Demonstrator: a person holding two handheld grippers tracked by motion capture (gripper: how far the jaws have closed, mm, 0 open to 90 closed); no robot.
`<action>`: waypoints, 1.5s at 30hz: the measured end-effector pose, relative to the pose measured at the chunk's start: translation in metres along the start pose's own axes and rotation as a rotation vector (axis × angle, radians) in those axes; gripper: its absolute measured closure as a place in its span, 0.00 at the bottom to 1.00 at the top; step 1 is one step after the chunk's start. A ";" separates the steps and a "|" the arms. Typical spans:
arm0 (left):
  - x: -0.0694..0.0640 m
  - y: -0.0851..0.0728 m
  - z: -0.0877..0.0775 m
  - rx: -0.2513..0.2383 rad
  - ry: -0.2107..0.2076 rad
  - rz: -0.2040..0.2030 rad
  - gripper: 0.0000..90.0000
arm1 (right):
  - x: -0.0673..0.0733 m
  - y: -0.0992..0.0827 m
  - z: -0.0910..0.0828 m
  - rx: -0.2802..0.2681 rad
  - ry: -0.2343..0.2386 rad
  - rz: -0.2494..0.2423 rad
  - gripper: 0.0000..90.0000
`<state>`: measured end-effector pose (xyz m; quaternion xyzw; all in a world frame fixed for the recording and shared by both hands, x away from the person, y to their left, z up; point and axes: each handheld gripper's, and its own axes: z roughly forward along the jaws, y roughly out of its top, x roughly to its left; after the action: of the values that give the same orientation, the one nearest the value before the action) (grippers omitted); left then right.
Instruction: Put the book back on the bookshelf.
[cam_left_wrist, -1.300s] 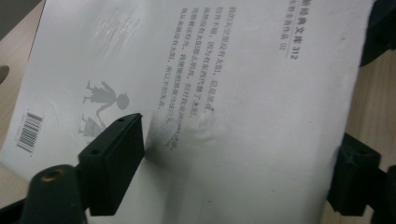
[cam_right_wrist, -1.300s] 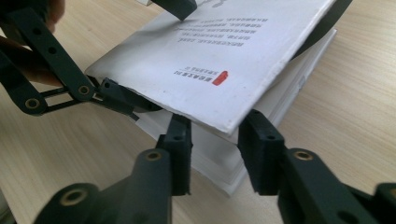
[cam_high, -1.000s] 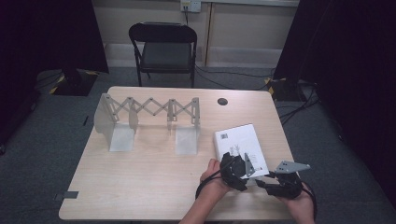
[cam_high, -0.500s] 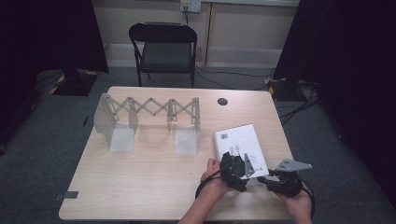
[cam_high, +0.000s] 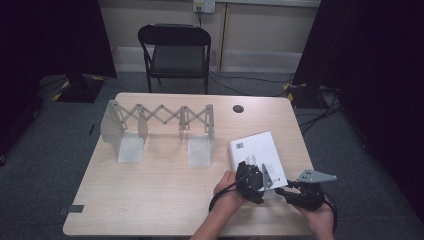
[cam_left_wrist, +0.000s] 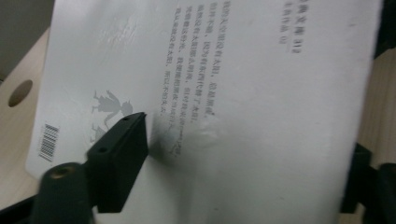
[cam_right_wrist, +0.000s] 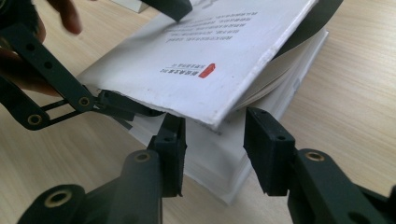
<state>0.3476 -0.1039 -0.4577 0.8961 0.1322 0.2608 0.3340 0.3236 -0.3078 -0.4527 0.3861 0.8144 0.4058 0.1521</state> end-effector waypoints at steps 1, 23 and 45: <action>-0.003 0.001 -0.002 0.014 0.023 0.039 0.31 | -0.001 -0.001 0.000 -0.002 0.011 0.002 0.58; 0.034 0.019 -0.035 0.051 0.001 0.001 0.57 | -0.005 -0.030 0.008 0.027 0.012 -0.198 0.33; 0.043 0.028 -0.043 0.103 -0.028 -0.018 0.60 | 0.007 -0.006 0.036 0.034 -0.128 -0.277 0.38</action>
<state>0.3608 -0.0840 -0.3953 0.9144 0.1486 0.2380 0.2919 0.3361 -0.2854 -0.4794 0.2976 0.8551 0.3419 0.2515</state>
